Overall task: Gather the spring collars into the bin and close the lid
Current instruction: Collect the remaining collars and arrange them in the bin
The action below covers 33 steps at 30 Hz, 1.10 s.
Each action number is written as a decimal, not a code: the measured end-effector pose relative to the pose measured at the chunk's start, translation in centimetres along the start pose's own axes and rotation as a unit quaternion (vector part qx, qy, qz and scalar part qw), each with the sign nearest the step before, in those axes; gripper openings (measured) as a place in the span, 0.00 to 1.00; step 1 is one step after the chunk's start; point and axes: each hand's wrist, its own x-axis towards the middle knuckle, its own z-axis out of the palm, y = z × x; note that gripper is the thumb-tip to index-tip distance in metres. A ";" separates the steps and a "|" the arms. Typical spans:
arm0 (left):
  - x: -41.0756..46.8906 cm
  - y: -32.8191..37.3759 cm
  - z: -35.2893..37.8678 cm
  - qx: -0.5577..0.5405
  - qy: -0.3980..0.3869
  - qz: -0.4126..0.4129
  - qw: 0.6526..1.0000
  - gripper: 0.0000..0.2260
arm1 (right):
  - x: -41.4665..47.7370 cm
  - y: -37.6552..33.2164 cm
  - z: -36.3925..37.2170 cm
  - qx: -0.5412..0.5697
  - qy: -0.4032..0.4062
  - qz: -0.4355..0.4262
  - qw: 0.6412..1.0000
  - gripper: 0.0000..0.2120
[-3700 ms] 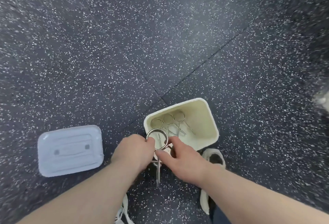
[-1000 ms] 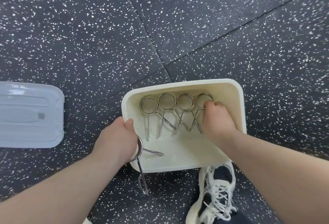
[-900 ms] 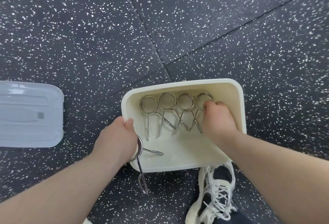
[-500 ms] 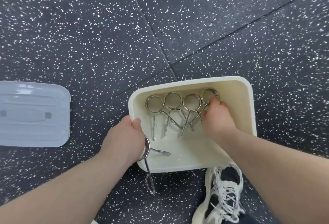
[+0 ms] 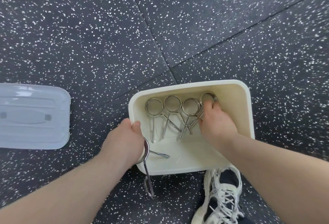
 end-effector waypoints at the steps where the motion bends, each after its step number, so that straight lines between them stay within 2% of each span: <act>1: -0.1 0.1 -0.1 -0.009 0.005 -0.001 1.000 0.17 | -0.3 0.1 0.0 0.004 -0.009 -0.017 1.000 0.24; 5: -1.2 0.7 -0.5 -0.057 0.042 -0.007 0.997 0.12 | -2.3 0.7 -1.4 0.111 -0.066 0.013 0.991 0.33; 9: -3.2 2.0 -1.4 -0.129 0.060 -0.015 0.990 0.14 | -6.4 -0.2 -4.1 0.194 -0.064 0.004 0.979 0.30; 12: -4.6 3.1 -1.9 -0.153 0.067 -0.012 0.986 0.17 | -9.4 -1.4 -5.8 0.251 -0.077 -0.076 0.962 0.30; 16: -5.7 4.6 -2.3 -0.171 0.044 0.027 0.984 0.14 | -11.5 -4.2 -7.7 0.263 -0.080 -0.227 0.934 0.33; 18: -5.9 4.9 -2.5 -0.184 0.033 0.042 0.981 0.15 | -11.7 -5.2 -8.3 0.279 -0.068 -0.260 0.922 0.32; 24: -6.1 4.5 -3.0 -0.273 -0.023 0.021 0.961 0.14 | -11.9 -5.7 -8.1 0.290 -0.052 -0.247 0.923 0.29; 28: -6.8 4.8 -3.0 -0.303 -0.066 0.032 0.950 0.13 | -11.1 -4.9 -8.2 0.262 -0.040 -0.202 0.943 0.15; 30: -6.9 5.0 -3.3 -0.280 -0.084 0.037 0.956 0.11 | -10.3 -4.5 -8.2 0.247 -0.043 -0.158 0.955 0.13; 33: -6.5 4.6 -4.0 -0.234 -0.075 0.027 0.969 0.19 | -9.1 -4.2 -8.3 0.249 -0.111 -0.052 0.961 0.14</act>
